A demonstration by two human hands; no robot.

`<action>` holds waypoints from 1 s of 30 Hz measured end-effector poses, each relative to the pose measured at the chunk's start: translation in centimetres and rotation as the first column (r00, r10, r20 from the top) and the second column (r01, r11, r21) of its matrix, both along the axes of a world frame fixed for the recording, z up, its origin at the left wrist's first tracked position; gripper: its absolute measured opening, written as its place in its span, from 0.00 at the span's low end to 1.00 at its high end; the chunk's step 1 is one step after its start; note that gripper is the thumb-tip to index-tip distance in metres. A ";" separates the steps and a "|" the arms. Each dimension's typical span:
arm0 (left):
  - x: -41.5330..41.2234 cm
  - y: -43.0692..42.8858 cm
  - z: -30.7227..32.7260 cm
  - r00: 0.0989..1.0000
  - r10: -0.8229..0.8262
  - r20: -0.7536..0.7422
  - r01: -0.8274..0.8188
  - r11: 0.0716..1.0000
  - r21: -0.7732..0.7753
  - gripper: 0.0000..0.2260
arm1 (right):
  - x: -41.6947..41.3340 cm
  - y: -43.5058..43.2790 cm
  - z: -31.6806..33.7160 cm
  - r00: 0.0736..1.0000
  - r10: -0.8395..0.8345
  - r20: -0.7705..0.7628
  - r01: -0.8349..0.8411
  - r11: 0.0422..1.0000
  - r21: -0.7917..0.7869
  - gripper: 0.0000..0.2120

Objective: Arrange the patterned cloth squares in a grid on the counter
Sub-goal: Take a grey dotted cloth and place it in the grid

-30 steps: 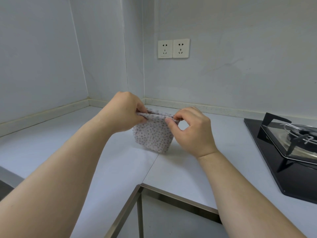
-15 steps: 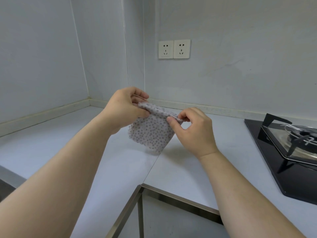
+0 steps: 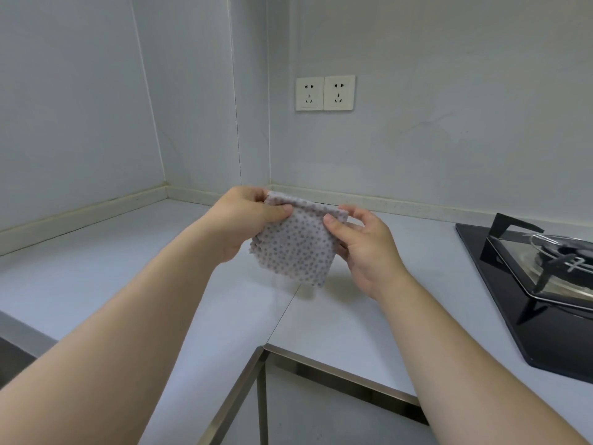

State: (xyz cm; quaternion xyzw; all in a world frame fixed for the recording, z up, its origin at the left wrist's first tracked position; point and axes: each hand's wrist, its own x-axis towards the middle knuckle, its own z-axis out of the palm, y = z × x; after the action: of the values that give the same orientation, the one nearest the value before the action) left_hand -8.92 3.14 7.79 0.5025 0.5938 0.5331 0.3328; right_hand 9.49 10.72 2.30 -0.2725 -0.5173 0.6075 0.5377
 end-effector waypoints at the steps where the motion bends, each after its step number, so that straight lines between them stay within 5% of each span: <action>1: 0.4 0.1 -0.3 1.000 0.004 0.001 -0.004 1.000 0.009 0.08 | 0.0 0.1 0.1 0.999 0.016 -0.050 -0.020 0.996 -0.085 0.14; 6: 2.9 0.9 -2.0 0.992 0.052 0.118 -0.053 0.999 -0.001 0.08 | 0.1 0.7 -0.3 0.999 -0.004 -0.042 -0.006 0.971 -0.239 0.09; 9: 4.3 1.4 -3.2 0.969 0.122 0.215 -0.128 0.992 0.017 0.11 | -0.2 0.7 -0.6 0.876 -0.411 0.254 0.367 0.908 0.205 0.11; 11: 5.2 1.8 -4.0 0.947 0.174 0.269 -0.195 0.979 0.055 0.11 | 0.0 -0.3 -0.5 0.729 -0.610 0.310 0.402 0.748 0.527 0.10; 14: 6.3 1.6 -4.5 0.922 0.273 0.274 -0.318 0.939 0.132 0.09 | 0.0 -1.2 -0.4 0.649 -0.688 0.325 0.347 0.648 0.678 0.11; 21: 6.2 1.3 -6.0 0.886 0.444 0.133 -0.463 0.836 0.296 0.15 | -0.6 -0.8 -0.8 0.713 -0.607 0.351 0.334 0.735 0.590 0.18; 30: 4.1 2.5 -8.6 0.786 0.609 -0.104 -0.573 0.782 0.244 0.20 | -2.6 -0.2 -3.0 0.696 -0.471 0.542 0.280 0.873 0.399 0.20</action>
State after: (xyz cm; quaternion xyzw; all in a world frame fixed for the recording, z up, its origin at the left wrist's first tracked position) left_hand -4.81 5.64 -0.84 0.3660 0.6924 0.6204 0.0423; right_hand 6.85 10.52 -0.68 -0.4780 -0.6798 0.2768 0.4824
